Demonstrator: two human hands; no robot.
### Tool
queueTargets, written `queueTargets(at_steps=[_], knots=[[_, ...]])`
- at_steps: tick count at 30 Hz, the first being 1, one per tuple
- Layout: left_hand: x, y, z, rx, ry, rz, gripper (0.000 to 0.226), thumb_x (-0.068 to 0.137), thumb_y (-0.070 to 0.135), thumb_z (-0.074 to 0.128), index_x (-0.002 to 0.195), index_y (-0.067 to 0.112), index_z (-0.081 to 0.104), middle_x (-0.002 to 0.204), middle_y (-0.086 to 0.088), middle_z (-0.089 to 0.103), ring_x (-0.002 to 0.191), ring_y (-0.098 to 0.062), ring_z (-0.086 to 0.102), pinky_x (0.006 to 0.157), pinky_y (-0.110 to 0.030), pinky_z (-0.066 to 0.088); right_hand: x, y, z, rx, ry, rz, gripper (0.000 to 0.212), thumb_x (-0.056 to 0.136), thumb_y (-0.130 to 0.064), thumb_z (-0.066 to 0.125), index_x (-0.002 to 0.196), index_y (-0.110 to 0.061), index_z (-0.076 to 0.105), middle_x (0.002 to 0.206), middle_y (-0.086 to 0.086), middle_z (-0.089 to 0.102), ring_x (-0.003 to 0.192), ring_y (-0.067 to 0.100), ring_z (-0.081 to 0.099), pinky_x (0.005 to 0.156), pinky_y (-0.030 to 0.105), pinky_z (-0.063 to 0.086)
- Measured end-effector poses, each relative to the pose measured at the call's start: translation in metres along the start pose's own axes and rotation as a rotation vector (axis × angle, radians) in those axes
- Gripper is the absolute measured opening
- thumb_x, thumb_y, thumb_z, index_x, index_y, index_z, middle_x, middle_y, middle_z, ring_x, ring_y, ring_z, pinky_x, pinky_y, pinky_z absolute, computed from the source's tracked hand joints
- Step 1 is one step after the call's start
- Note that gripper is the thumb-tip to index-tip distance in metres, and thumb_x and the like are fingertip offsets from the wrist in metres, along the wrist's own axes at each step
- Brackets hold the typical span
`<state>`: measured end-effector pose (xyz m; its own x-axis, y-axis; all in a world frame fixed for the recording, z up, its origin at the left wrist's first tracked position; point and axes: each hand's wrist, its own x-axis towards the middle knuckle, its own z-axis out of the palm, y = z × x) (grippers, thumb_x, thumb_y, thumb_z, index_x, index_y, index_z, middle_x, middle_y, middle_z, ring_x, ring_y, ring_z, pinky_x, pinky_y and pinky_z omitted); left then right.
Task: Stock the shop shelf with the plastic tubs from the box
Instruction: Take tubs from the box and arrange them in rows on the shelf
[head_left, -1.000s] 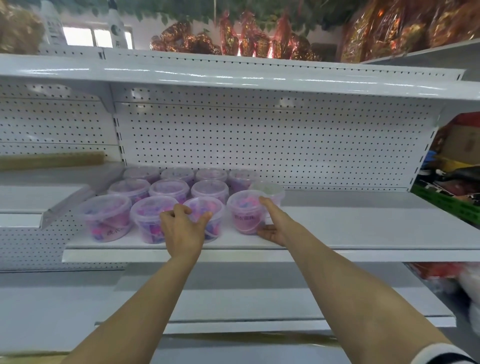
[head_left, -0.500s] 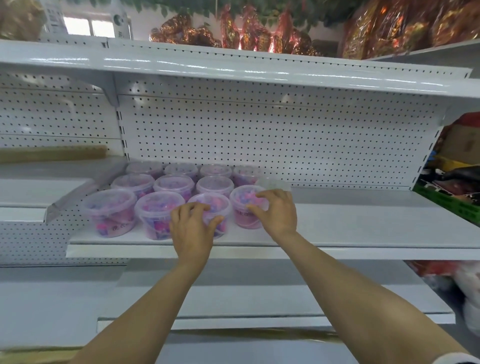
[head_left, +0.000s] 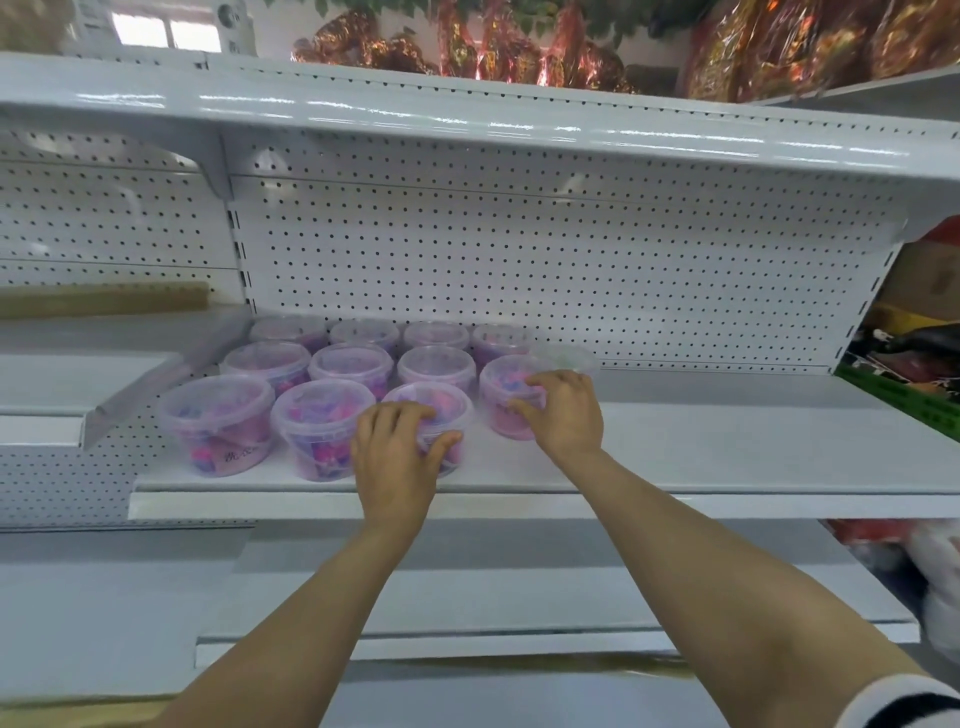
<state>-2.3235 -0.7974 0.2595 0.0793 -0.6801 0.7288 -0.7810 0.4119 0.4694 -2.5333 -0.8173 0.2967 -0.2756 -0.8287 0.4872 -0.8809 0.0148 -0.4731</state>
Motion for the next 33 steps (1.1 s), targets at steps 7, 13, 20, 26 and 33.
queueTargets(at_steps=[7,13,20,26,33], knots=[[0.002,-0.002,0.001,-0.031,-0.028,-0.004,0.037,0.073,0.044,0.077,0.1,0.021,0.067,0.105,0.003,0.064,0.105,-0.022,0.048,0.087,-0.029,0.038,0.015,-0.001,0.004,0.032,-0.061,0.026,0.045,0.084,-0.037,0.074,0.124,-0.021,0.063,0.13,-0.001,0.062,0.123,0.021,0.053,0.094,0.034,0.046],[0.003,-0.001,-0.001,-0.053,-0.047,-0.021,0.039,0.073,0.041,0.078,0.103,0.019,0.066,0.109,0.001,0.063,0.109,-0.022,0.048,0.09,-0.031,0.041,0.023,-0.005,0.004,-0.008,-0.147,0.03,0.046,0.09,-0.025,0.066,0.134,-0.015,0.053,0.139,0.003,0.053,0.124,0.025,0.052,0.09,0.036,0.047],[0.004,0.003,-0.005,-0.01,-0.093,-0.04,0.039,0.075,0.041,0.077,0.104,0.018,0.065,0.111,-0.001,0.063,0.114,-0.025,0.048,0.092,-0.036,0.044,0.024,-0.009,-0.001,-0.082,-0.314,0.068,0.066,0.097,-0.029,0.054,0.153,-0.012,0.024,0.164,0.014,0.009,0.144,0.032,0.03,0.105,0.047,0.042],[0.011,0.041,-0.018,0.055,-0.145,-0.069,0.049,0.075,0.043,0.077,0.113,0.014,0.064,0.118,-0.007,0.063,0.121,-0.03,0.045,0.099,-0.039,0.037,0.003,0.007,-0.054,-0.105,-0.244,0.014,0.059,0.096,-0.032,0.058,0.144,-0.008,0.034,0.146,0.017,0.038,0.129,0.037,0.044,0.094,0.043,0.045],[0.001,0.157,-0.022,-0.049,-0.348,-0.089,0.056,0.081,0.035,0.072,0.132,0.02,0.052,0.136,-0.009,0.048,0.126,-0.029,0.037,0.101,-0.035,0.034,-0.048,0.06,-0.171,-0.18,-0.218,0.014,0.068,0.091,-0.038,0.065,0.147,-0.013,0.035,0.142,0.014,0.046,0.127,0.032,0.048,0.098,0.041,0.045]])
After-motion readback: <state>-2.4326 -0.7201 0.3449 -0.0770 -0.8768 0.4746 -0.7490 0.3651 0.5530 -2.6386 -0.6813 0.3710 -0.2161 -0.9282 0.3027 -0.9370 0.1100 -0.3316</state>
